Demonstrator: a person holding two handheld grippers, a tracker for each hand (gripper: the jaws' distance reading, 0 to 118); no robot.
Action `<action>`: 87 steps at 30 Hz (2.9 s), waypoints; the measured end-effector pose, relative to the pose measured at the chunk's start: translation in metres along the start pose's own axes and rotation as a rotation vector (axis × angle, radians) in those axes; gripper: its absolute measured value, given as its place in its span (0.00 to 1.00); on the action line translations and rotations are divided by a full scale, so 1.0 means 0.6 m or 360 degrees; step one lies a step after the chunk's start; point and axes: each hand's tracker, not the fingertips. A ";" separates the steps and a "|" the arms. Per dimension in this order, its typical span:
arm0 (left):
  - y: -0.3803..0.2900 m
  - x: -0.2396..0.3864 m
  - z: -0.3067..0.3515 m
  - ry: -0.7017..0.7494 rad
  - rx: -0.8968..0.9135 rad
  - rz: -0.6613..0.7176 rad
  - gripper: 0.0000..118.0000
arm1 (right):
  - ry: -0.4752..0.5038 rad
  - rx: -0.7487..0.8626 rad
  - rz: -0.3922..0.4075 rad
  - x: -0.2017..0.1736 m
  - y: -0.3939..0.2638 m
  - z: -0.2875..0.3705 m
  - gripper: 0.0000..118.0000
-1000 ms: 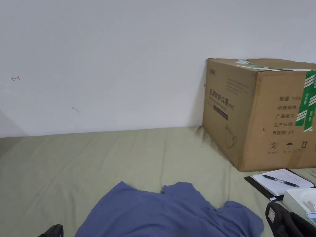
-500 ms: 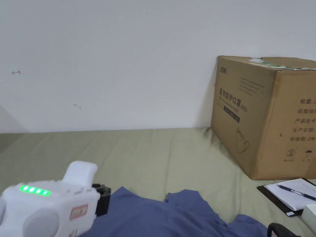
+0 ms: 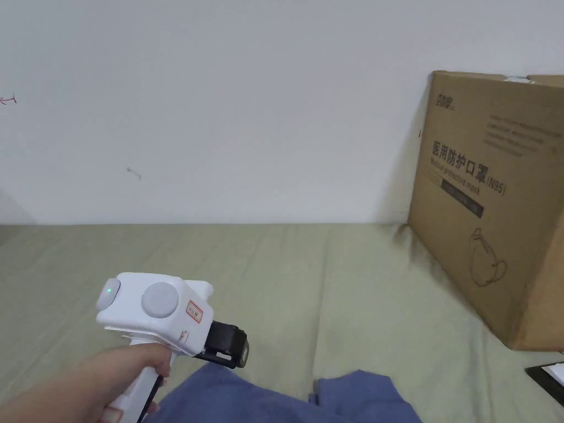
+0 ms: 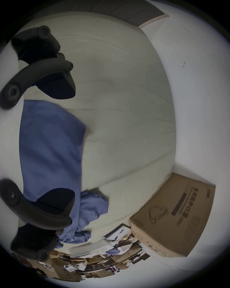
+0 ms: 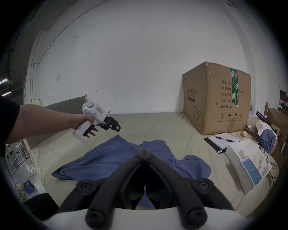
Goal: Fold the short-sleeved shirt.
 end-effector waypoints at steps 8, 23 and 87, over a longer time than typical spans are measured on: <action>0.005 0.011 -0.117 0.0170 -0.0250 -0.0118 0.92 | -0.0030 -0.0126 -0.0031 0.022 -0.036 -0.040 0.00; -0.096 0.064 0.024 0.0115 0.0182 -0.0150 0.01 | -0.0123 -0.0404 -0.0362 0.207 0.036 -0.106 0.04; 0.191 0.037 0.734 0.0307 0.1327 0.0085 0.01 | -0.0456 0.0309 0.0280 0.068 0.998 -0.179 0.00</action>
